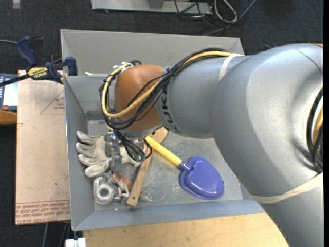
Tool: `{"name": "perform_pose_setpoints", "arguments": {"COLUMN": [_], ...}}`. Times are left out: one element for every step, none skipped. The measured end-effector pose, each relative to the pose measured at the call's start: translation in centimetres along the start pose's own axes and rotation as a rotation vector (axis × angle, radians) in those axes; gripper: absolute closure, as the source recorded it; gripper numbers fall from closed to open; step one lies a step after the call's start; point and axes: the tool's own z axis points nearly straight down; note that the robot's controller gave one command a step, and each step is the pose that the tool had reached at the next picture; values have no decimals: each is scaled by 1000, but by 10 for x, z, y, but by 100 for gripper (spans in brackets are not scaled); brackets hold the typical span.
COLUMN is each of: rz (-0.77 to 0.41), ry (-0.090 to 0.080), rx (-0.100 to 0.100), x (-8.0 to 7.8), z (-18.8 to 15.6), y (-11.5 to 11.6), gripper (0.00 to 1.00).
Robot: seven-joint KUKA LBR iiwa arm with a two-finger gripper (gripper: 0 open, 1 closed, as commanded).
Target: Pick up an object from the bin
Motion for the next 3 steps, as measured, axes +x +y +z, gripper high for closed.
{"name": "perform_pose_setpoints", "arguments": {"rz": [1, 1, 1], "ry": [5, 9, 2], "rx": [1, 2, 1], "x": [2, 2, 0], "z": [-14, -50, -77], "y": [0, 0, 1], "gripper": [100, 100, 100]}}
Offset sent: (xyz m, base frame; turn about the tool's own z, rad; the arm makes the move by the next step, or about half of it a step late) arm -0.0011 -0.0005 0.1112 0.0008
